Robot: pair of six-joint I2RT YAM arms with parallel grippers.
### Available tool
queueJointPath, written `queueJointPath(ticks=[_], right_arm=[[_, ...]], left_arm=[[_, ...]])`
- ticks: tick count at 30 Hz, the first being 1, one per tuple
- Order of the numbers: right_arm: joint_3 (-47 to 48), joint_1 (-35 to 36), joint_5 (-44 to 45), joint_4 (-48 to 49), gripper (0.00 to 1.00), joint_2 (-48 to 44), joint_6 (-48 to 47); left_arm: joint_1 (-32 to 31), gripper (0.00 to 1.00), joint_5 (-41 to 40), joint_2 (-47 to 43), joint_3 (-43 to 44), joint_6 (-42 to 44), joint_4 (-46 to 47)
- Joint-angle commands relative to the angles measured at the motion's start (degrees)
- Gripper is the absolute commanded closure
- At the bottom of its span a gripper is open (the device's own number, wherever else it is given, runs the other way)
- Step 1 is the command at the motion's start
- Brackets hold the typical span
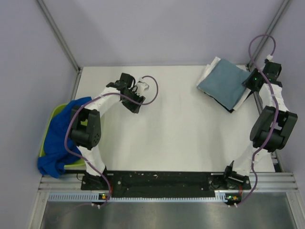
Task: Fold and stack the t-shirts
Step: Put the neatly folded tshirt into the corner of the board with the right arm
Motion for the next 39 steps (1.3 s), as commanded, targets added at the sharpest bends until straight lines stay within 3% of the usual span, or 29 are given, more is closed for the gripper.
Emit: queueJointPath(ticks=[1,4,7,11,14,17,20,26,28,32,39], right_arm=[[0.99,-2.14,3.04,2.03,0.64,1.14,-1.76],[1.96,-2.49,9.60,-0.87,0.51,1.41,-0.62],[2.23,-2.84,20.42,-1.94,0.50,0.18,-1.23],[5.12,-3.28,25.28,-2.55,0.50,1.22,-5.53],[9.51,-3.20,24.58,-5.97,0.55,3.07,-7.47],[9.70,-3.20,19.06,-5.72,0.59,1.77,-8.00],[7.86,-3.20,17.11,-4.58,0.69,-1.65,-6.95],[-7.94,-3.11,6.06,13.15,0.75,-11.86,-5.45],[-8.50,-3.20,1.48,14.94,0.75,-9.51,-5.80],[-0.78,-3.20,-2.57,8.36,0.82,-0.20,-6.24],[7.76,-3.20,3.48,2.20,0.85,7.74,-6.16]], left_arm=[[0.33,0.42,-0.38,-1.30,0.31,0.79,0.75],[0.25,0.42,-0.20,-1.30,0.31,0.88,0.57],[0.33,0.42,0.06,-1.30,0.13,1.05,0.22],[0.34,0.43,-0.81,-1.56,-0.22,1.76,0.14],[0.34,0.42,-1.26,-2.17,-0.31,1.93,0.22],[0.34,0.42,-1.08,-3.58,-0.40,2.11,0.40],[0.34,0.42,-1.26,-4.81,-0.40,2.28,0.22],[0.34,0.42,-1.43,-8.14,-1.53,3.25,-0.31],[0.42,0.42,-1.87,-9.20,-2.41,3.60,-0.04],[1.12,0.42,-2.40,-11.40,-4.78,3.87,0.83],[3.06,0.42,-2.49,-15.26,-10.67,4.22,2.77]])
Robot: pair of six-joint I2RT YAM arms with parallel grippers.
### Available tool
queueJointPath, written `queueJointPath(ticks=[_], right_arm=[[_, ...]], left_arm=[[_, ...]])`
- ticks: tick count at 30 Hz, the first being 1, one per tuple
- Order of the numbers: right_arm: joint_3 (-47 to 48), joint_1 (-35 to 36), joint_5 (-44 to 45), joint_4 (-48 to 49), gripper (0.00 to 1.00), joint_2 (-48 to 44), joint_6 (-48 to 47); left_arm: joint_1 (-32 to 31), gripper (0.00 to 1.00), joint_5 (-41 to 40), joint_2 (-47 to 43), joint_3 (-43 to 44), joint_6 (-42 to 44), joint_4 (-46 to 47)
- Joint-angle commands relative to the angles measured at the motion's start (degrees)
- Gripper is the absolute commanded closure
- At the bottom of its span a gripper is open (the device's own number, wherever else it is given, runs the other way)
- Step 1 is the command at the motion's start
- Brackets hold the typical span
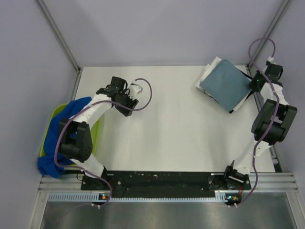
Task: Fold and stack the t-shirts
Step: Put the neatly folded tshirt into the corner of the board with the right arm
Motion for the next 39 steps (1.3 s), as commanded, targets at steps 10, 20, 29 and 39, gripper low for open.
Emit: queueJointPath(ticks=[10,20,29,39], right_arm=[[1.71,-0.27,1.75,-3.76,0.34,-14.47,0.75],[-40.00,4.82,-4.33,21.62,0.01,-48.29,4.36],[-67.20,12.99,1.90,37.72,0.01,-63.70,3.49],[-80.48,20.03,12.28,50.03,0.01,-62.21,1.63]], left_arm=[[3.51,0.40,0.69,-10.71,-11.26,0.86,7.20],[4.65,0.20,-5.81,-19.67,-26.19,-10.03,30.66],[6.59,0.03,-14.42,-29.43,-43.43,-20.50,58.79],[6.76,0.01,-15.49,-29.44,-54.16,-19.80,73.12]])
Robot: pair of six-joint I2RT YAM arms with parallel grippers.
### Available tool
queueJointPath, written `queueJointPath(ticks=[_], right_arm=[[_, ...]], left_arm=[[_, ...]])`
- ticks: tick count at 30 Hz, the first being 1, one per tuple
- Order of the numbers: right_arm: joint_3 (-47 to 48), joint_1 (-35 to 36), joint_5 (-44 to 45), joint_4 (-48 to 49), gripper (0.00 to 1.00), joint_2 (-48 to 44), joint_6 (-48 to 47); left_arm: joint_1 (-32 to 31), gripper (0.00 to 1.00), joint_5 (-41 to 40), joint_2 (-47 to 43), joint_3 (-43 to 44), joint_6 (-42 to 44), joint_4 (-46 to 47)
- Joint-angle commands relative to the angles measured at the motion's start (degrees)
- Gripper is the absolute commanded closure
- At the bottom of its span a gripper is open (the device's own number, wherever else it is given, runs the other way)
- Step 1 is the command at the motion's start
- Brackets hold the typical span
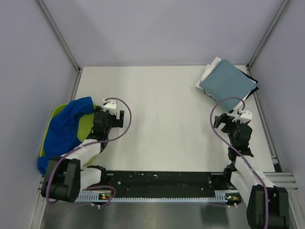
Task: Fold and stack the t-shirts
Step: Put the neatly folded tshirt into the corner of the board with the right arm
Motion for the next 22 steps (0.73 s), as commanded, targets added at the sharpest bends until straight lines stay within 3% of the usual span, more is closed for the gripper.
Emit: queueJointPath(ticks=[1,10,22], right_arm=[[-2.94,0.54,4.55,9.49,0.01,0.32,-0.49],[-3.64,0.54,2.61,14.76,0.01,2.69,-1.72],[-3.73,0.54,4.37,15.37,0.01,1.81,-2.24]], left_arm=[[0.31,0.01,0.03,-0.91,-3.21,-0.66,11.49],[0.40,0.01,1.27,1.98,-4.18,0.40,17.99],[0.40,0.01,2.15,2.33,-4.19,-0.03,19.50]])
